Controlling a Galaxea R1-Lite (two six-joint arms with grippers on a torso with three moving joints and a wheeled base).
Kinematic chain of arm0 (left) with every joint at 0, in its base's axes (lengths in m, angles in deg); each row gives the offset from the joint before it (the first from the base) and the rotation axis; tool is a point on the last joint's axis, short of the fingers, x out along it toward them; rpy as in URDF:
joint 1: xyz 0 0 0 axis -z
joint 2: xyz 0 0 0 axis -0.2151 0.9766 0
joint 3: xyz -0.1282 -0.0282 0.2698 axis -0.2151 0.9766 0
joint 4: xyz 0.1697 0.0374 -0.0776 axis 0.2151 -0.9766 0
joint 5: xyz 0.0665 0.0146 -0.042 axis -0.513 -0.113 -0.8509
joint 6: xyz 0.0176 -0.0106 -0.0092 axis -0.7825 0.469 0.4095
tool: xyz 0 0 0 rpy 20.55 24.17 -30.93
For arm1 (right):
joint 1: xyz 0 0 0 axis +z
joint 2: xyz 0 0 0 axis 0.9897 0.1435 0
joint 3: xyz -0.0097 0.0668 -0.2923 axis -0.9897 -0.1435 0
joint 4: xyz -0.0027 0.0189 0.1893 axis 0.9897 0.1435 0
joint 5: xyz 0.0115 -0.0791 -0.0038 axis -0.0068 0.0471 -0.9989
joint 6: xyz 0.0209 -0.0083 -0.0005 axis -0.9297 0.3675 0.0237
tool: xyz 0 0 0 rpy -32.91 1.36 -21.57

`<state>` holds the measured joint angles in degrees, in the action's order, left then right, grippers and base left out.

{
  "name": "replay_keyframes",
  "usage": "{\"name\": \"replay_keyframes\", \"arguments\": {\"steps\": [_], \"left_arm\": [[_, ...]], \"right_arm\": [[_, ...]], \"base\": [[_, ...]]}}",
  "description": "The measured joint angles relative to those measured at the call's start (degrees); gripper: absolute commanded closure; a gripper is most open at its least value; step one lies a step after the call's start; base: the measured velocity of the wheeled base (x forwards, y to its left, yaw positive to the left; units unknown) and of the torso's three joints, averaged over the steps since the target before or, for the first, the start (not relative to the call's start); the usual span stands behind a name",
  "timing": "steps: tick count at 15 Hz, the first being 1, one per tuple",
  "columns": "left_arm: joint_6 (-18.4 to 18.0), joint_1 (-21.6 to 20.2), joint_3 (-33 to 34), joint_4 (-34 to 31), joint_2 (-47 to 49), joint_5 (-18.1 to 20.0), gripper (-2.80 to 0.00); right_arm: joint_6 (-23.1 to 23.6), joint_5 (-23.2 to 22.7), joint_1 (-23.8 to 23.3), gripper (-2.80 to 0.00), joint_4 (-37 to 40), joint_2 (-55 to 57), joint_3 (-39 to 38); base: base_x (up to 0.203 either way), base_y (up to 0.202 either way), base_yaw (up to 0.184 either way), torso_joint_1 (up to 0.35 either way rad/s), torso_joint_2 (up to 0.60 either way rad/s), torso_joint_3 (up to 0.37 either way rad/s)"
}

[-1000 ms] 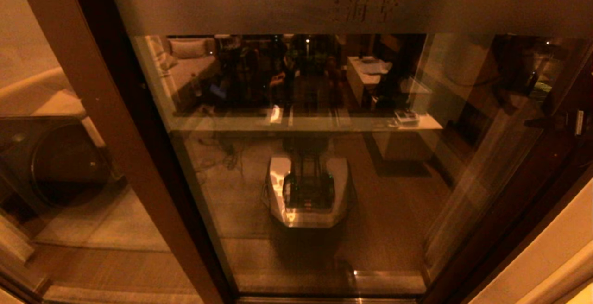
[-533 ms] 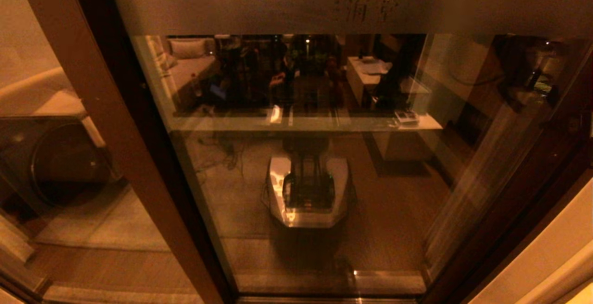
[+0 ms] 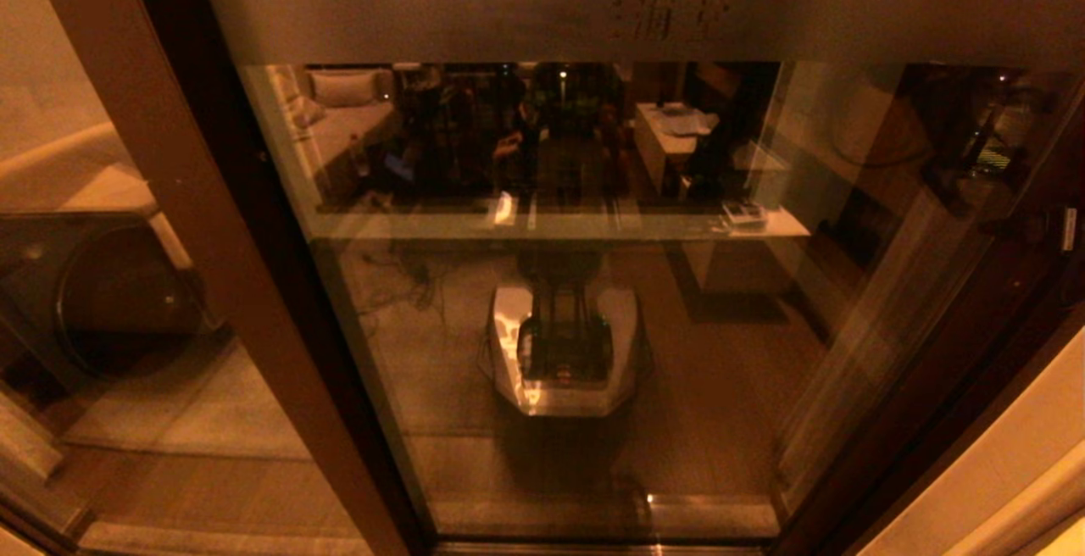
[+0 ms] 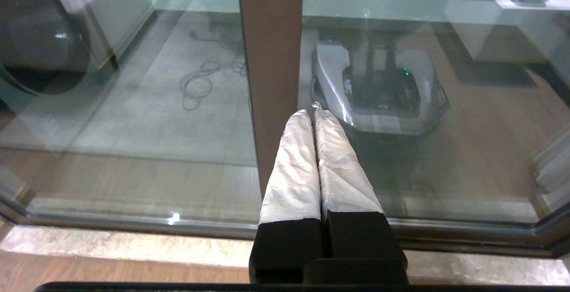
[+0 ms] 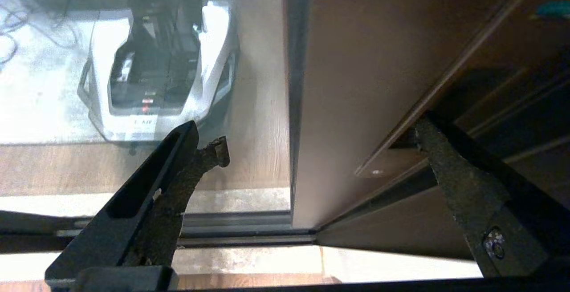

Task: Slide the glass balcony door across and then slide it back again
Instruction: Open the slid door

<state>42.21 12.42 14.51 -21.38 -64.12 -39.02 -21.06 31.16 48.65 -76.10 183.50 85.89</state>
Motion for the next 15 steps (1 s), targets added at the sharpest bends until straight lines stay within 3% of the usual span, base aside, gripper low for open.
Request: {"name": "replay_keyframes", "arguments": {"steps": [5, 15], "left_arm": [[0.0, 0.0, 0.0, 0.0, 0.0, 0.0, 0.00], [0.0, 0.0, 0.0, 0.0, 0.0, 0.0, 0.00]], "right_arm": [[-5.5, -0.2, 1.5, -2.80, -3.1, 1.2, -0.2], [-6.9, -0.2, 3.0, -2.80, -3.6, -0.3, -2.0]], "base": [[0.000, 0.000, 0.000, 0.000, 0.00, 0.000], [0.000, 0.000, 0.000, 0.000, 0.00, 0.000]]}}
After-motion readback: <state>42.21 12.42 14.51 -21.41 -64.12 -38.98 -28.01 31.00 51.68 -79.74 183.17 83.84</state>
